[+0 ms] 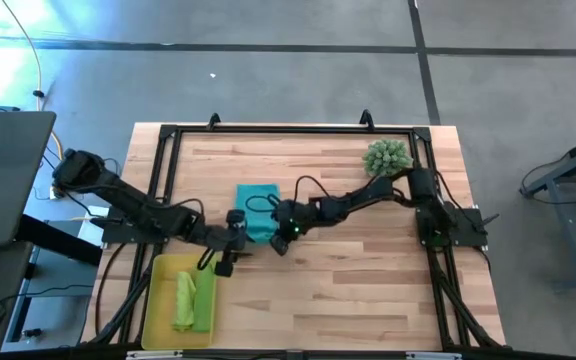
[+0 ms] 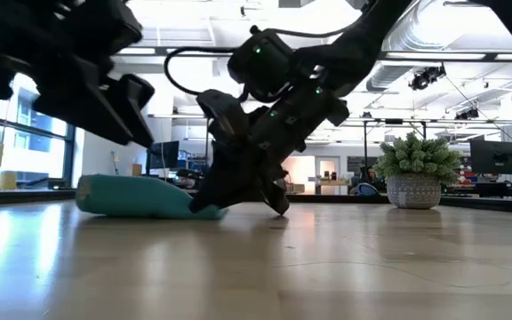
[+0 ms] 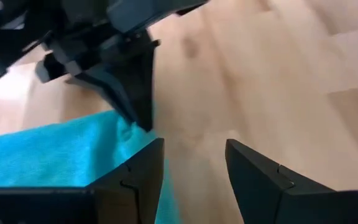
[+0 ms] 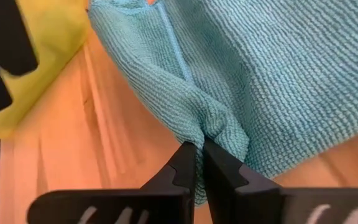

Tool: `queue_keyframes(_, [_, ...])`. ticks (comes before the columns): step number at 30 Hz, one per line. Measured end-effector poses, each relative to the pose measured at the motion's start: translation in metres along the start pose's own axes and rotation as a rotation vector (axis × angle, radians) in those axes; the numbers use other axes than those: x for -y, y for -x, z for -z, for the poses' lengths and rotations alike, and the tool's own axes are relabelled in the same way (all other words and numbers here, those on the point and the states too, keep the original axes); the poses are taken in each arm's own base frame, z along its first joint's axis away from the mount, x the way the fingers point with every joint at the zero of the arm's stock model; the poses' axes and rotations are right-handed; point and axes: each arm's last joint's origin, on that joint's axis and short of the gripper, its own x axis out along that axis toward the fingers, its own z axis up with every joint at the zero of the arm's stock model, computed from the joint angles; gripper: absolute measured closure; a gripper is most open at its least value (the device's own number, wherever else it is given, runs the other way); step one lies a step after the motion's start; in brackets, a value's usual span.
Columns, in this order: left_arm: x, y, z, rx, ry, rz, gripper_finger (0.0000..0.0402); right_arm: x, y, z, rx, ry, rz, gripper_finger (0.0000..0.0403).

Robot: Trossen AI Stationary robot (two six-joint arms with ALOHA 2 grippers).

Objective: Roll microfiber towels into tight, uniform cylinder then place into a basket
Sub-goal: Roll the blue microfiber towel

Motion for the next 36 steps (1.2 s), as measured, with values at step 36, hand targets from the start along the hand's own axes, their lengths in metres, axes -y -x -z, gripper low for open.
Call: queue_keyframes(36, [-0.065,-0.062,0.021,-0.066,0.013,-0.312,0.0240,0.019,0.064,-0.012,-0.113,0.160,0.405,0.0391])
